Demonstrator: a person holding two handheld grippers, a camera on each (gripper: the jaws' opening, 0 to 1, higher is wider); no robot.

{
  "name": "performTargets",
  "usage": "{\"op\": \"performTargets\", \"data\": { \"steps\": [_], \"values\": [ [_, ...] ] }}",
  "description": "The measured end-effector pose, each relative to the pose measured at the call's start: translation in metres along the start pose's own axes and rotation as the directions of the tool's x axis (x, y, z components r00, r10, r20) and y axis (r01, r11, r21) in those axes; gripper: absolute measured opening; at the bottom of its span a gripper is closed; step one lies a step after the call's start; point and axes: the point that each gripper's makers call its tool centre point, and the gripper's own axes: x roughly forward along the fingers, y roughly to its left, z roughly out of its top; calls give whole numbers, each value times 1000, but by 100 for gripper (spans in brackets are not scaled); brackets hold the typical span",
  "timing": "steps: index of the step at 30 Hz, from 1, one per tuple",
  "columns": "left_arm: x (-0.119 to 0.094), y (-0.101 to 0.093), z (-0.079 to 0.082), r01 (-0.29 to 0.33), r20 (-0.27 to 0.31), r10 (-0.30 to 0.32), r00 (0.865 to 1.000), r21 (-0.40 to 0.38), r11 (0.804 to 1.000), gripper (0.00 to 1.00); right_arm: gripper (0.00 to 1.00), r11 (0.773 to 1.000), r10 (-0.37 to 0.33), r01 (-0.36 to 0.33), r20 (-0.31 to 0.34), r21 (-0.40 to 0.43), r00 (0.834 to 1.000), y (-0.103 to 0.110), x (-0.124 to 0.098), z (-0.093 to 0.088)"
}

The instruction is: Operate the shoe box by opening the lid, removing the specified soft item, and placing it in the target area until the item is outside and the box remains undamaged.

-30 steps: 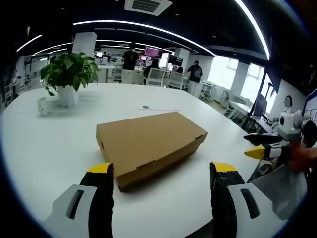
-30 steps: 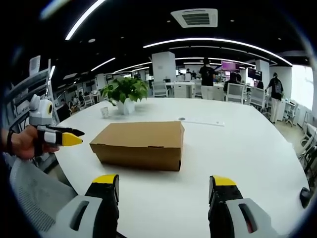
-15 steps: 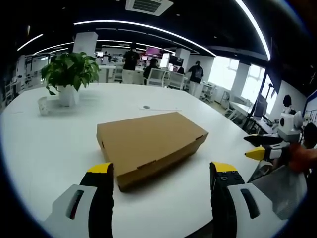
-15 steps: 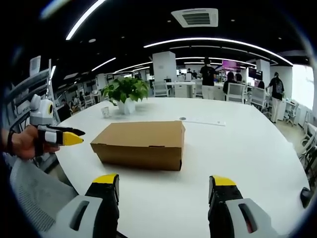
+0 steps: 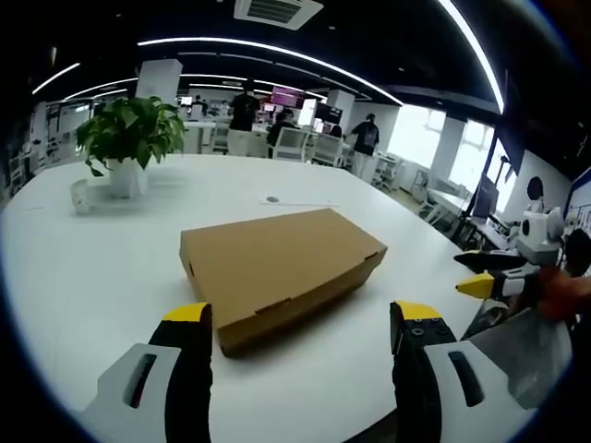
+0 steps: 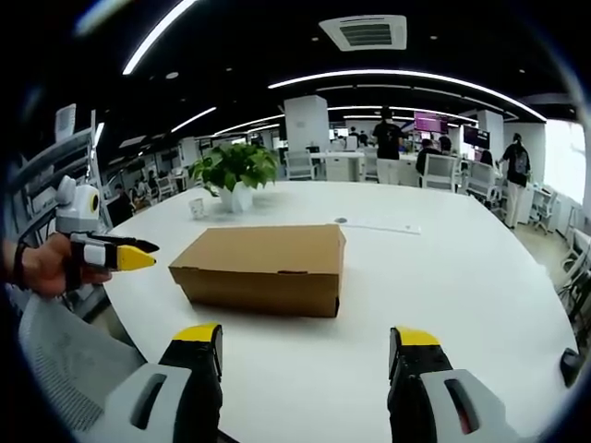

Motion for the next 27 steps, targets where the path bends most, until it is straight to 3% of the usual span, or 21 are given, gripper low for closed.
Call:
{"op": "performTargets", "data": {
  "steps": [27],
  "values": [
    [-1,3,1,-6,4,6,1000,-14,1000,81,72,1000,7,-7,-3,2,1000,2,0,0]
  ]
}}
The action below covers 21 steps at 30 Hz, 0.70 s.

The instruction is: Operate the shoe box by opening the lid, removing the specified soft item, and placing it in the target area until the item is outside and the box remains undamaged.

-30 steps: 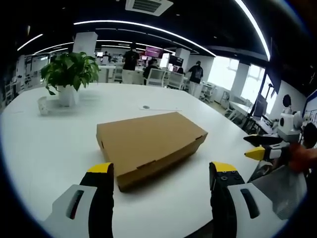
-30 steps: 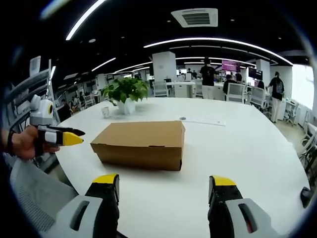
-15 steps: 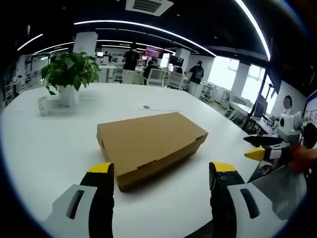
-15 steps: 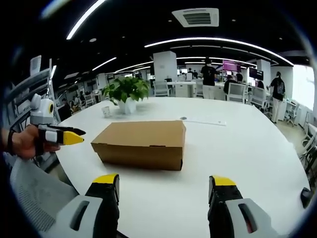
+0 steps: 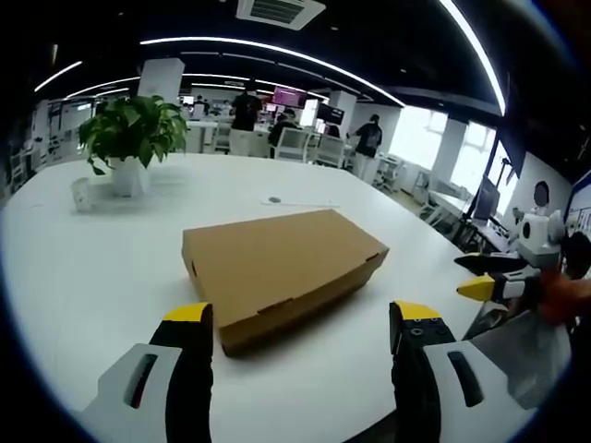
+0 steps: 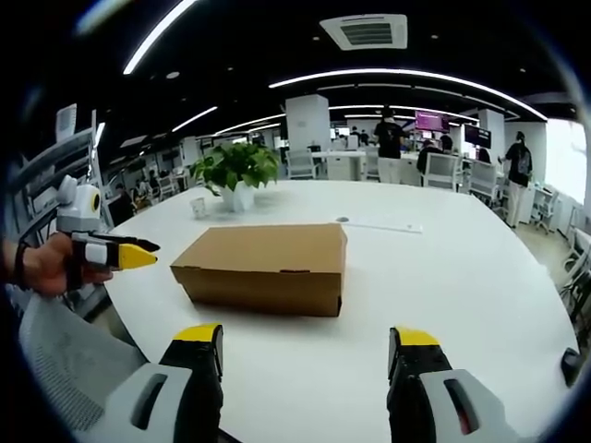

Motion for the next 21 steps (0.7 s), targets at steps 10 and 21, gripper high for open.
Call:
{"op": "performTargets", "data": {
  "steps": [10,21],
  "values": [
    [-4,9,7,-22,30,23,999,-40,999,80,71,999,16,-16,-22,-30,1000,6,3,-2],
    [-6,24,11,-52,50,58,997,-109,993,79,70,1000,31,-31,-36,4,999,9,15,-3]
  ]
}}
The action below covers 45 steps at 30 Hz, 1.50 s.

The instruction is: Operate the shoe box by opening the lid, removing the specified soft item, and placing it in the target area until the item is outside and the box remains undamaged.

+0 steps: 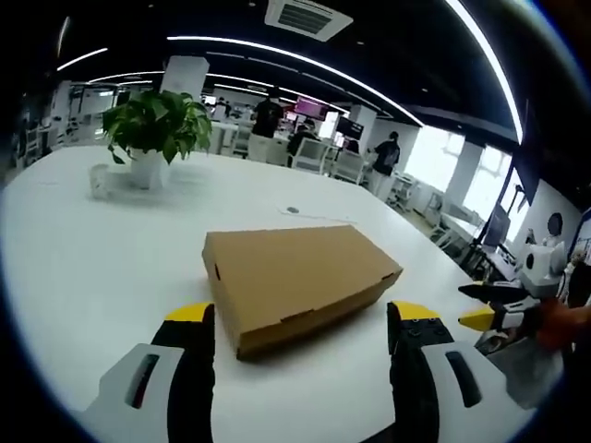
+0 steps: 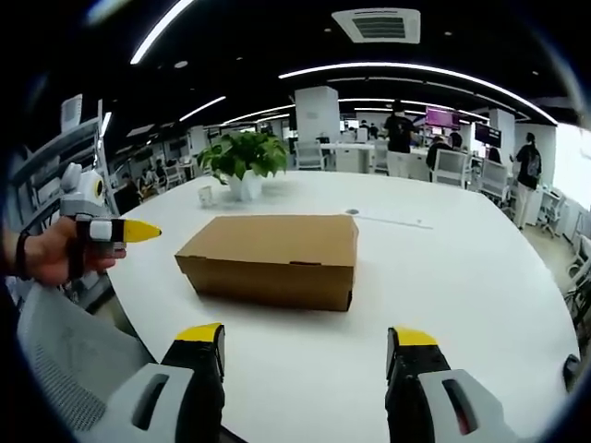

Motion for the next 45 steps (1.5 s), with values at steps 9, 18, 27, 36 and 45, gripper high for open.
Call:
{"op": "performTargets", "data": {
  "steps": [9,18,27,36,45],
  "values": [
    [4,11,0,-27,-3,26,1000,-57,998,77,69,999,31,-30,20,-13,999,-2,29,25],
    [16,29,10,-60,27,63,998,-110,992,75,67,998,58,-58,28,13,998,-4,60,32],
    [26,44,2,-85,9,87,996,-134,987,74,64,995,62,-63,20,78,998,-16,81,33],
    [33,51,-12,-103,-31,100,995,-171,980,71,60,991,81,-79,-15,105,997,-24,108,33],
    [43,48,-20,-93,-72,81,994,-179,980,49,54,985,80,-72,-45,157,996,-28,129,28]
  ]
}}
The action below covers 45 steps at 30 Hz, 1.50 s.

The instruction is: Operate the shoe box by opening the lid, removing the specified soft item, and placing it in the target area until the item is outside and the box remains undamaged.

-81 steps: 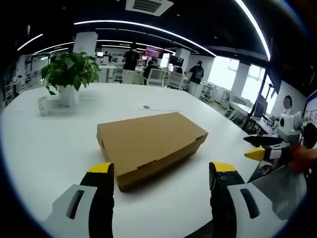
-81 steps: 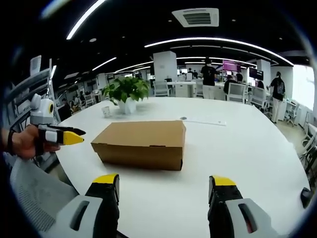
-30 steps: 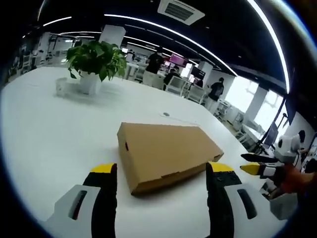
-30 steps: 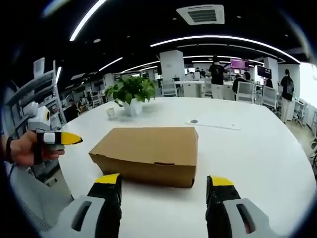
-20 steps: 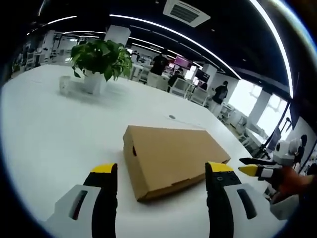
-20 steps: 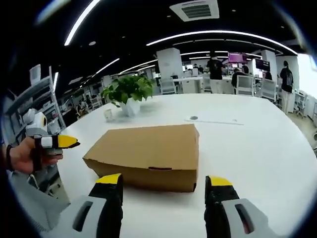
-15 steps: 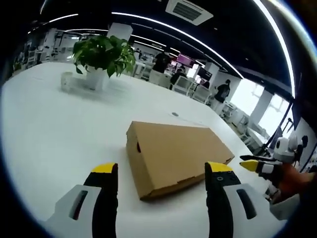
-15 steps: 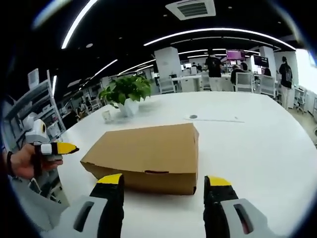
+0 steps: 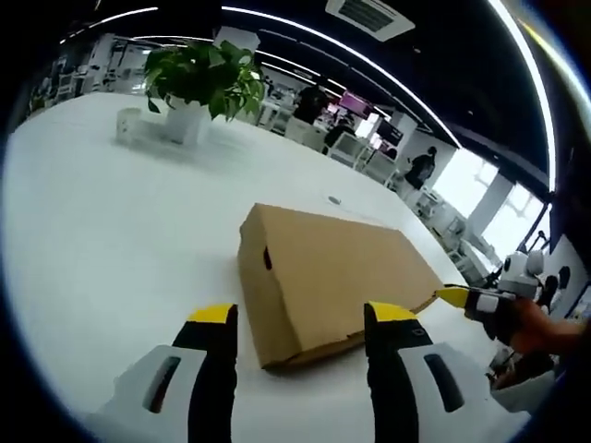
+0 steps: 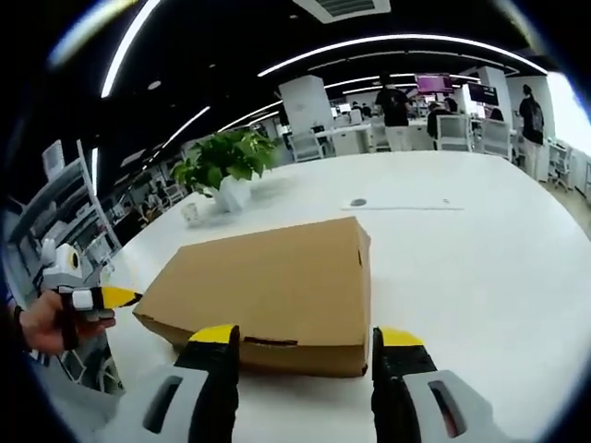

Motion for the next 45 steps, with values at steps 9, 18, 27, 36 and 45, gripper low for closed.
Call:
{"op": "performTargets", "data": {
  "steps": [9,18,27,36,45],
  "values": [
    [7,-8,-13,50,-80,-52,995,-24,998,35,53,1000,-8,8,-7,7,1000,3,2,-2],
    [4,-6,-13,30,-104,-32,994,-24,999,33,53,999,-38,38,13,9,999,7,-1,-2],
    [-9,8,-13,8,-105,-9,994,-10,1000,33,52,1000,-20,20,6,3,1000,25,3,-7],
    [-32,28,-16,-21,-122,21,992,-2,1000,32,50,1000,10,-10,-22,-3,1000,50,7,-15],
    [-53,36,-23,-28,-115,31,993,27,999,29,48,999,46,-46,-31,-16,998,63,1,-23]
  ]
}}
